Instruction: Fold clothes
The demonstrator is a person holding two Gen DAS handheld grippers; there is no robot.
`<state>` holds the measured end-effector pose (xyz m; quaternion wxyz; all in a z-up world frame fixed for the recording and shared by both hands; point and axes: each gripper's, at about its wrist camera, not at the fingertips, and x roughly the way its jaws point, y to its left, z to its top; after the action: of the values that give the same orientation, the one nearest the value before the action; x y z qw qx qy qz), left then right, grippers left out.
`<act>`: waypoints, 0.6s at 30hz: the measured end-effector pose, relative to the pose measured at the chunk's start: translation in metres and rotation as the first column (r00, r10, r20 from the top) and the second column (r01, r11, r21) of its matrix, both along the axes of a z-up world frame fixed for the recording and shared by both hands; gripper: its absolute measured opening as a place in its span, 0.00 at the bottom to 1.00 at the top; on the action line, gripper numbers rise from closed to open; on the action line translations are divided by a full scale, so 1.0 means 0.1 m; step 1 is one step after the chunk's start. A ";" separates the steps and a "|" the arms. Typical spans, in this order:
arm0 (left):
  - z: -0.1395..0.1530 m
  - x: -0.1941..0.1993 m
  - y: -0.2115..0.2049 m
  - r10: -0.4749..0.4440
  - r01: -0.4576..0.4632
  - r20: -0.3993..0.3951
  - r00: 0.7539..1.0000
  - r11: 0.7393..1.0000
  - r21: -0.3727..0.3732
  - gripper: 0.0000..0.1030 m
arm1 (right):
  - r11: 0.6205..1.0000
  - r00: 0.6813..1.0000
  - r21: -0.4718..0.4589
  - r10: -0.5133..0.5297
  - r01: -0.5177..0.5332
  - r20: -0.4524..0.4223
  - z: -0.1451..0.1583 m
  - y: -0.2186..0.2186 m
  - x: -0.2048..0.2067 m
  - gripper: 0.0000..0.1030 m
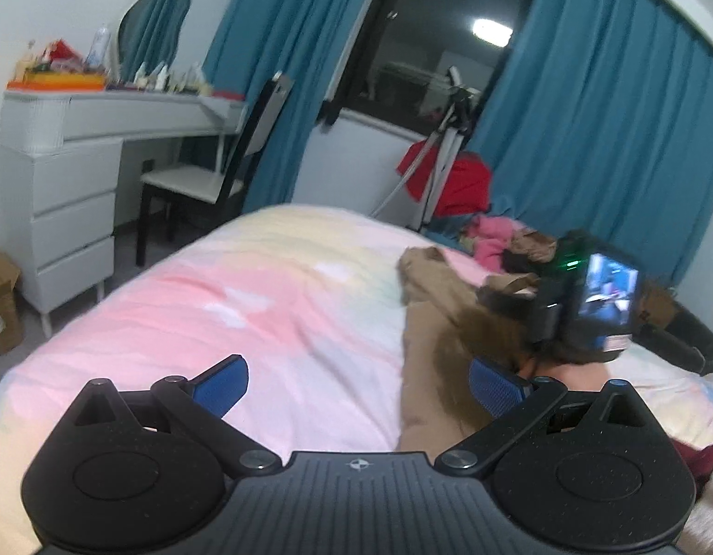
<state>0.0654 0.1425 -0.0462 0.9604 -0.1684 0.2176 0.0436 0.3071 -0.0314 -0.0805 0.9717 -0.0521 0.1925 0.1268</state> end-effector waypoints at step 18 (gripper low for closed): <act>-0.04 0.03 -0.34 -0.075 0.077 -0.027 0.997 0.992 0.101 1.00 | 0.970 0.993 0.241 0.058 -0.031 -0.106 0.56 -1.07 -1.56 0.59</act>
<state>0.0681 0.1085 -0.0503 0.9662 -0.1101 0.2322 0.0200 0.1514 -0.1384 -0.0241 0.9554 0.0682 0.2288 0.1735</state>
